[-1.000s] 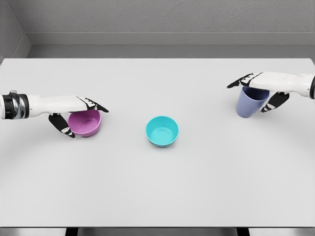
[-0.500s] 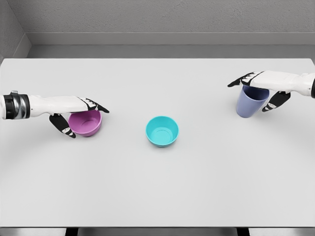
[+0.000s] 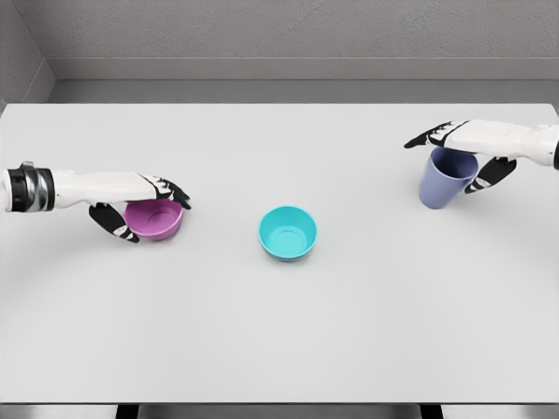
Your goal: Stacking bowl and cup with both arms
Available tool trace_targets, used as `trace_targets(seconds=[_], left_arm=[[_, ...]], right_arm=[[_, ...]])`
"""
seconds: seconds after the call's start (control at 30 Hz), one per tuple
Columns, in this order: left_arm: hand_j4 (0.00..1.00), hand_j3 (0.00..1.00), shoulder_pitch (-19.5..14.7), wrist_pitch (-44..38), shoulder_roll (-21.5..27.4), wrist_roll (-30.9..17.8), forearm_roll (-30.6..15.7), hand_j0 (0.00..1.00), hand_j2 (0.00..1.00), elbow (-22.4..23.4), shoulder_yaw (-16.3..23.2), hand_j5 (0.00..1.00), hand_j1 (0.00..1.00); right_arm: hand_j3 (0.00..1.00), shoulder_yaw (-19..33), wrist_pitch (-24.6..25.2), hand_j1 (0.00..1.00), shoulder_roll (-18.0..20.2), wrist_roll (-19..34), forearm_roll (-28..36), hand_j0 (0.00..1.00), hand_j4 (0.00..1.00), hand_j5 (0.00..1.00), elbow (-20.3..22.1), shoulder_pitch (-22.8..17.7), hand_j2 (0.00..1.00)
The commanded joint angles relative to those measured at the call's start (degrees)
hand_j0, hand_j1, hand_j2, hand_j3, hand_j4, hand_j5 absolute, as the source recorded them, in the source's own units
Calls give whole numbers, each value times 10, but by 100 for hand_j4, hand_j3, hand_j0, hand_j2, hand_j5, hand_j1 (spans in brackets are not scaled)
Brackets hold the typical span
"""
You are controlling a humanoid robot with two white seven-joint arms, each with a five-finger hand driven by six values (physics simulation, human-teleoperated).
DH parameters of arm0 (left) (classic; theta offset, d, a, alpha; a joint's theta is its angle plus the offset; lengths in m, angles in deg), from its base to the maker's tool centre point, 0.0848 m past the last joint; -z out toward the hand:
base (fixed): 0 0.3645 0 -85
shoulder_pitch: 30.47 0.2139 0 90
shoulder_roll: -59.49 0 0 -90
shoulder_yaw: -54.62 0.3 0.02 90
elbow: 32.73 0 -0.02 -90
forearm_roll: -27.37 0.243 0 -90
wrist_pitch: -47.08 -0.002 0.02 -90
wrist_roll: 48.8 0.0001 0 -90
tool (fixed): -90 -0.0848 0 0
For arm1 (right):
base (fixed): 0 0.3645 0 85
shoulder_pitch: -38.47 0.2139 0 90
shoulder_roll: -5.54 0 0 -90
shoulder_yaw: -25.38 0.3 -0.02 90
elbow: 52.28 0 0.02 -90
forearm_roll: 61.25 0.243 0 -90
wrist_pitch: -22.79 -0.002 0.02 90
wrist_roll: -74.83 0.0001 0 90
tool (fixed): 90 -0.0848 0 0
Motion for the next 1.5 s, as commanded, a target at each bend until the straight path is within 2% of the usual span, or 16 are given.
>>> trace_targets(seconds=[0.0, 0.63, 1.1, 1.47], left_arm=[[79, 79, 1, -1, -1, -1, -2, 79, 79, 0, -1, 79, 79], [79, 79, -13, -1, -6, 2, -3, 79, 79, -5, -9, 79, 79], [79, 79, -34, -1, -40, 2, -7, 79, 79, -11, -9, 79, 79], [79, 79, -46, -1, -63, 2, -8, 79, 79, -15, -9, 79, 79]], right_arm=[[100, 0, 1, 100, 0, 1, 4, 100, 100, 100, 0, -1, 100], [100, -1, 1, 100, 4, 2, 4, 100, 100, 100, 0, -1, 100], [100, -2, 1, 100, 3, 3, 3, 100, 100, 100, -5, -1, 100], [91, -3, 1, 91, 1, 2, -4, 91, 91, 91, -5, -1, 91]])
